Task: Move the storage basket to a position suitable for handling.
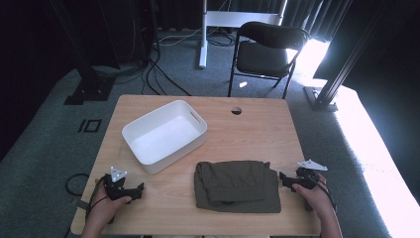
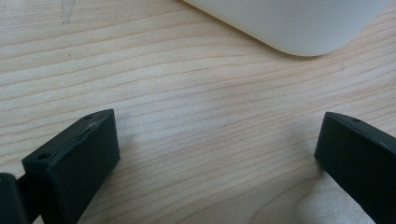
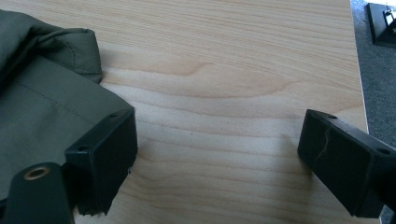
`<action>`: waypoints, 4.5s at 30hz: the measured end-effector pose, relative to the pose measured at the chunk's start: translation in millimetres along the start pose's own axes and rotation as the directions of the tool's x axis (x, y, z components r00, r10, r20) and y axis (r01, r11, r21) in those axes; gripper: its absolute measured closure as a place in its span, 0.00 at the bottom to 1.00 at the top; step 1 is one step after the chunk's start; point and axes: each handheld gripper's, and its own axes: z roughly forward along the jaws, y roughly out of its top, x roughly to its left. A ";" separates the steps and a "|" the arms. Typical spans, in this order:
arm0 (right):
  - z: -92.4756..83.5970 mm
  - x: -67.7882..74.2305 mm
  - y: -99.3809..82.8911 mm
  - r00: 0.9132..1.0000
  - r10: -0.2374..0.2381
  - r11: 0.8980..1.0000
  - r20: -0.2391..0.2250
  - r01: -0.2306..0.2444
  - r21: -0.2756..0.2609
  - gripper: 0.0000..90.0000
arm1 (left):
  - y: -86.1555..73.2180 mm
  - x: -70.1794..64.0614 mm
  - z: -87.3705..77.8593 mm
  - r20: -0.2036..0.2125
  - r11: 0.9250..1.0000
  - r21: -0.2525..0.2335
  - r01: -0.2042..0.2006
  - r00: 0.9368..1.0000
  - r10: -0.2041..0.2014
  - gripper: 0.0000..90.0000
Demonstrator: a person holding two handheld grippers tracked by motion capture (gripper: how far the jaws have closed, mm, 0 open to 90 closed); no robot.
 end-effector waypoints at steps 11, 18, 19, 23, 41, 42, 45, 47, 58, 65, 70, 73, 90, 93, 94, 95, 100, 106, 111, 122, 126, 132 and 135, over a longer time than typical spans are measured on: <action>0.0 0.3 0.3 1.000 -0.001 1.000 -0.004 0.001 0.002 0.13 | -0.4 1.1 -0.4 0.008 1.000 0.000 -0.011 1.000 0.011 0.01; 1.3 0.7 2.5 1.000 -0.002 1.000 -0.008 0.002 0.005 0.13 | -0.8 2.3 -0.9 0.013 1.000 -0.001 -0.016 1.000 0.016 0.01; 2.4 1.0 3.5 1.000 -0.002 1.000 -0.014 0.002 0.003 0.13 | -1.1 3.1 -1.1 0.017 1.000 -0.001 -0.020 1.000 0.020 0.01; 3.6 1.0 5.6 1.000 0.000 1.000 -0.017 0.000 0.006 0.13 | -1.8 5.5 -1.9 0.027 1.000 -0.005 -0.020 0.999 0.020 0.01; 10.9 -1.1 40.5 1.000 -0.005 0.998 -0.029 0.003 -0.060 0.14 | 2.9 7.9 -3.9 0.034 1.000 -0.012 0.001 0.999 0.000 0.01; 13.3 1.3 45.3 0.999 0.000 0.997 -0.038 -0.003 -0.074 0.14 | 4.6 7.9 -4.3 0.029 1.000 -0.016 0.003 1.000 -0.002 0.01; 17.5 6.5 52.7 0.999 -0.010 0.996 -0.043 0.006 -0.089 0.14 | 7.8 7.0 -5.7 0.029 1.000 -0.026 0.002 1.000 -0.001 0.01; 19.8 10.2 58.0 0.999 -0.008 0.995 -0.053 0.003 -0.100 0.14 | 9.3 6.2 -6.4 0.027 1.000 -0.024 -0.002 1.000 0.003 0.01; 30.5 33.0 82.1 0.995 -0.053 0.991 -0.083 0.042 -0.130 0.15 | 13.4 4.3 -6.1 0.043 0.999 -0.036 0.007 0.999 -0.005 0.01; 37.2 51.6 100.8 0.987 -0.094 0.986 -0.129 0.074 -0.149 0.15 | 20.7 4.5 -12.0 0.041 0.999 -0.050 -0.003 0.999 0.005 0.01; 41.1 64.3 112.7 0.981 -0.117 0.983 -0.154 0.092 -0.160 0.15 | 26.3 4.5 -15.7 0.035 0.998 -0.062 -0.004 0.999 0.006 0.01; 42.9 73.4 121.5 0.976 -0.134 0.980 -0.174 0.104 -0.171 0.15 | 29.3 4.7 -18.3 0.044 0.997 -0.074 -0.001 0.999 0.004 0.01; 54.6 132.3 161.4 0.945 -0.243 0.955 -0.220 0.193 -0.224 0.15 | 48.1 8.9 -37.4 0.040 0.989 -0.149 0.017 0.999 -0.011 0.01; 59.2 145.5 166.7 0.938 -0.247 0.955 -0.245 0.192 -0.227 0.15 | 53.1 9.7 -42.5 0.044 0.985 -0.170 0.027 0.999 -0.020 0.01; 59.2 145.5 166.7 0.938 -0.247 0.955 -0.245 0.192 -0.227 0.15 | 53.1 9.7 -42.5 0.044 0.985 -0.170 0.027 0.999 -0.020 0.01; 60.8 152.4 169.2 0.935 -0.255 0.953 -0.246 0.200 -0.229 0.15 | 55.3 9.8 -43.6 0.044 0.982 -0.187 0.035 0.999 -0.027 0.01; 62.9 168.0 177.2 0.924 -0.275 0.946 -0.267 0.210 -0.248 0.15 | 59.0 9.8 -45.1 0.051 0.977 -0.205 0.061 0.997 -0.051 0.01; 66.2 184.9 190.5 0.914 -0.298 0.937 -0.276 0.224 -0.268 0.15 | 65.0 8.4 -44.9 0.055 0.975 -0.216 0.060 0.997 -0.049 0.01; 72.9 199.3 198.6 0.902 -0.325 0.928 -0.286 0.246 -0.279 0.15 | 72.1 8.1 -41.5 0.068 0.967 -0.234 0.100 0.994 -0.086 0.01; 101.6 216.6 206.2 0.906 -0.343 0.924 -0.250 0.278 -0.261 0.15 | 78.7 6.9 -28.5 0.022 0.969 -0.223 0.104 0.995 -0.101 0.01; 108.7 214.3 203.3 0.913 -0.331 0.931 -0.240 0.273 -0.243 0.17 | 78.0 3.1 -22.3 0.018 0.971 -0.215 0.108 0.994 -0.106 0.01; 108.8 211.9 200.8 0.917 -0.309 0.937 -0.252 0.249 -0.243 0.17 | 76.9 -0.2 -15.3 0.021 0.973 -0.197 0.117 0.993 -0.115 0.01; 107.2 211.7 199.2 0.917 -0.313 0.935 -0.247 0.252 -0.249 0.17 | 77.4 -2.6 -13.6 0.012 0.974 -0.197 0.109 0.994 -0.108 0.01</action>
